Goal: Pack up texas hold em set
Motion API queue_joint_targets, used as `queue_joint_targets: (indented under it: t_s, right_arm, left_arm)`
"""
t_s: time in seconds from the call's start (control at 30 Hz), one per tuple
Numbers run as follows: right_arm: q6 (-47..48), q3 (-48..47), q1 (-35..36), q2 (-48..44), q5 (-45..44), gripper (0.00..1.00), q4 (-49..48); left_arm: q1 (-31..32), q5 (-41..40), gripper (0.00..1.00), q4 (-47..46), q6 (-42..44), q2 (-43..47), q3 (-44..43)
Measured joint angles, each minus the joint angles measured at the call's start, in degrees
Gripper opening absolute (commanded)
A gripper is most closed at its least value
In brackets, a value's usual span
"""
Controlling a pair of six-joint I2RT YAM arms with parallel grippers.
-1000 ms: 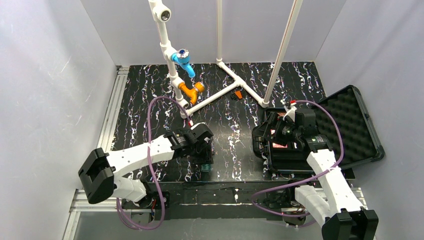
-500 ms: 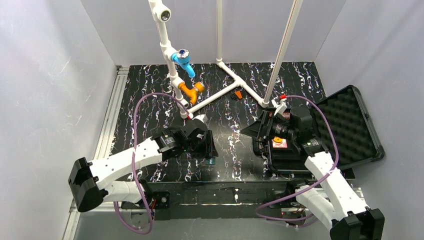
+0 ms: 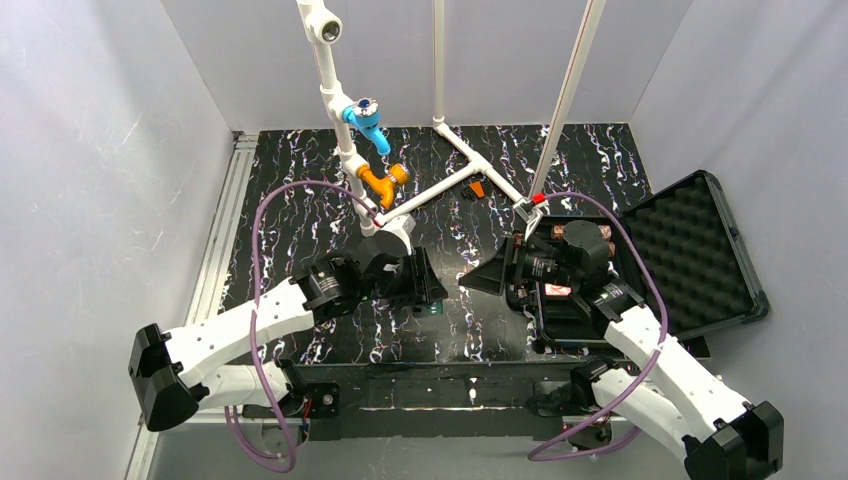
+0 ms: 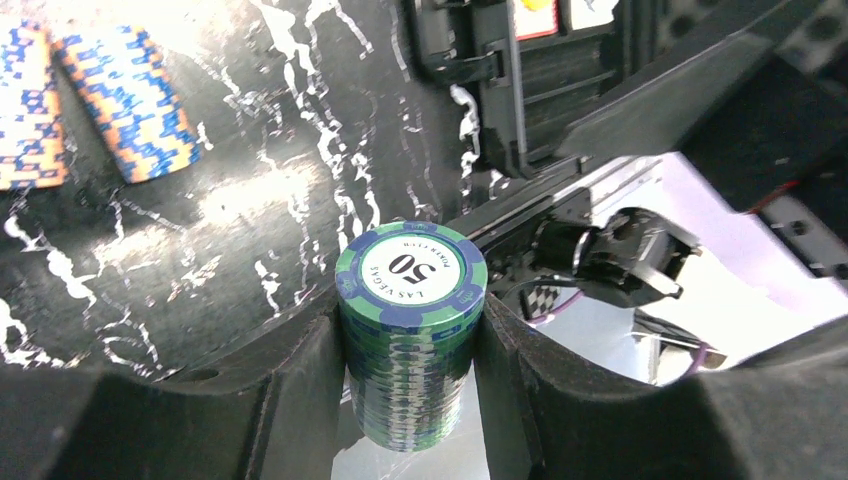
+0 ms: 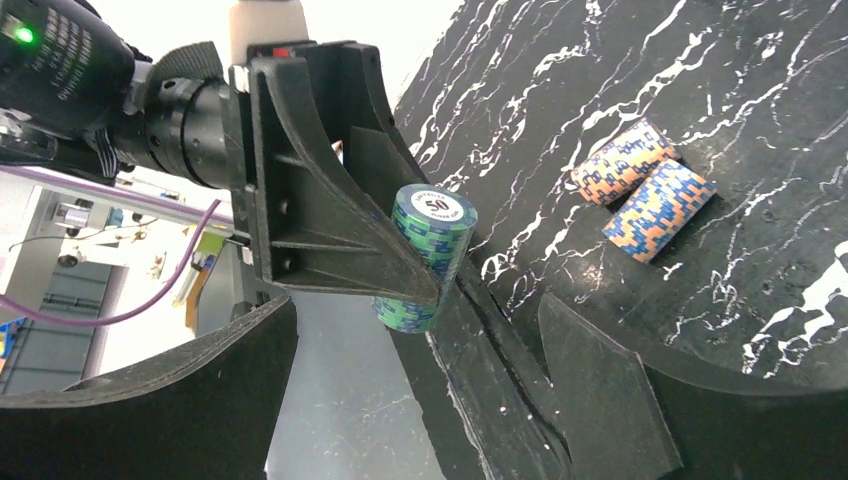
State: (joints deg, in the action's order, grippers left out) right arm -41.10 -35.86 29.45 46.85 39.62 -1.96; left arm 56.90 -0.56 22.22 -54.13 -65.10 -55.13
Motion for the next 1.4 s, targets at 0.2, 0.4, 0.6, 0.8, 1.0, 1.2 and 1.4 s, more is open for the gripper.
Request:
queue_joint_targets:
  t_s: [0.2, 0.4, 0.6, 0.8, 1.0, 1.2, 1.4]
  right_arm:
    - [-1.27, 1.6, 3.8, -0.02, -0.28, 0.98, -3.76]
    - [-2.25, 1.64, 5.7, -0.02, -0.48, 0.97, -6.34]
    - [-3.41, 1.95, 7.28, 0.2, -1.03, 0.94, -9.7]
    - [-4.2, 1.95, 8.7, 1.27, -1.97, 0.81, -12.44]
    - [-5.11, 1.95, 9.73, 2.03, -4.2, 0.72, -13.46]
    - [-8.55, 4.15, 10.69, 1.16, -7.58, 0.61, -17.73]
    - [-10.43, 4.74, 11.15, 0.79, -9.11, 0.41, -19.21]
  left_arm:
    - [0.0, 0.02, 0.0, -5.46, -0.81, 1.38, 0.0]
    - [0.0, 0.17, 0.0, -10.27, -1.16, 2.49, -0.09]
    - [0.0, 0.24, 0.0, -14.45, -1.62, 2.82, -0.09]
    - [0.0, 1.62, 0.0, -17.68, -2.56, 2.8, -0.09]
    - [-0.02, 2.62, 0.0, -19.93, -3.58, 2.78, -0.09]
    - [-0.17, 2.23, 0.0, -20.15, -3.78, 2.78, -0.09]
    - [-0.28, 1.73, 0.0, -20.46, -3.74, 2.58, -0.09]
